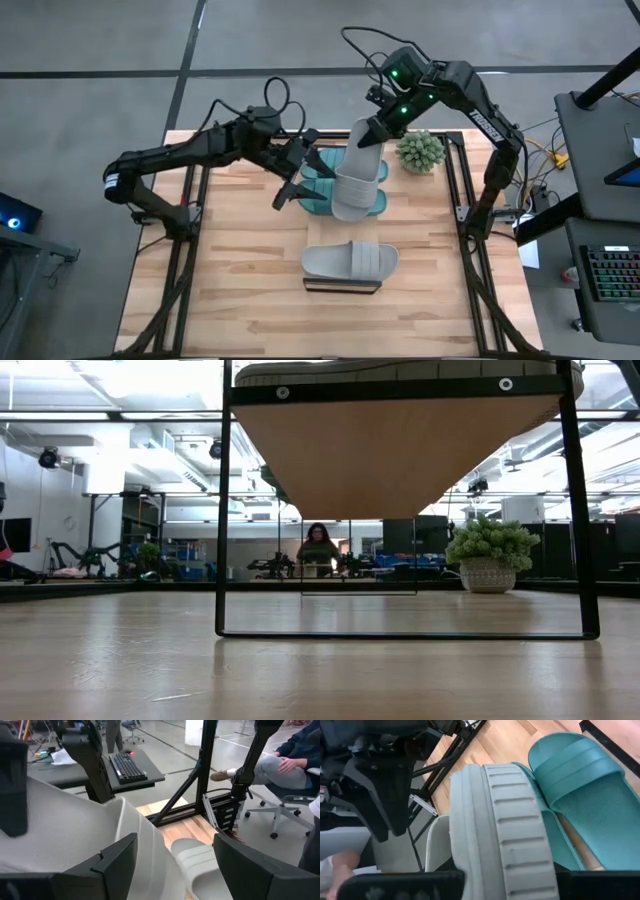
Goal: Pick and place slides into the shelf
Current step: Put the gray slide on the shelf
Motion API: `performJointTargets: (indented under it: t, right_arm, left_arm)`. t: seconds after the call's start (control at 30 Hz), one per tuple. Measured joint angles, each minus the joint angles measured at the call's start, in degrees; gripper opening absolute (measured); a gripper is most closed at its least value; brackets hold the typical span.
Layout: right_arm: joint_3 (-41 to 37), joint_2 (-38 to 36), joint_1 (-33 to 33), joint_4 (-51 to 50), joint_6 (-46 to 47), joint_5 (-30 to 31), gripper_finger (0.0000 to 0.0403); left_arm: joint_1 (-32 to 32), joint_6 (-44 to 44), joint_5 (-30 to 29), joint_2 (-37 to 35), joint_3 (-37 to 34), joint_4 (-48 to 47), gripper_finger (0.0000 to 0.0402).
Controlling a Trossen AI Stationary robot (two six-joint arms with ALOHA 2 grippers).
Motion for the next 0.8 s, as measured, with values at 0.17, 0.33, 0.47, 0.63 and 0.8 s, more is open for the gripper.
performJointTargets:
  t: [0.17,0.33,0.47,0.63,0.8]
  right_arm:
    - [0.0,0.0,0.3,-0.9,1.6,-1.3,0.0044]
    - [0.0,0.0,1.7,-1.3,2.5,-1.5,0.0044]
    - [0.0,0.0,2.8,-1.4,2.6,-1.5,0.0044]
    - [0.0,0.0,3.3,-1.6,3.3,-1.3,0.0044]
    - [0.0,0.0,3.3,-1.7,3.6,-1.0,0.0044]
  left_arm:
    - [0.0,0.1,-0.6,1.7,1.6,-0.1,0.0246]
    - [0.1,0.1,-2.4,3.1,3.3,0.0,0.0246]
    - [0.1,0.1,-2.7,4.2,3.8,0.5,0.0246]
    - [0.1,0.1,-2.6,5.2,3.7,-1.3,0.0246]
    - [0.0,-0.2,-2.5,5.3,3.6,-1.1,0.0246]
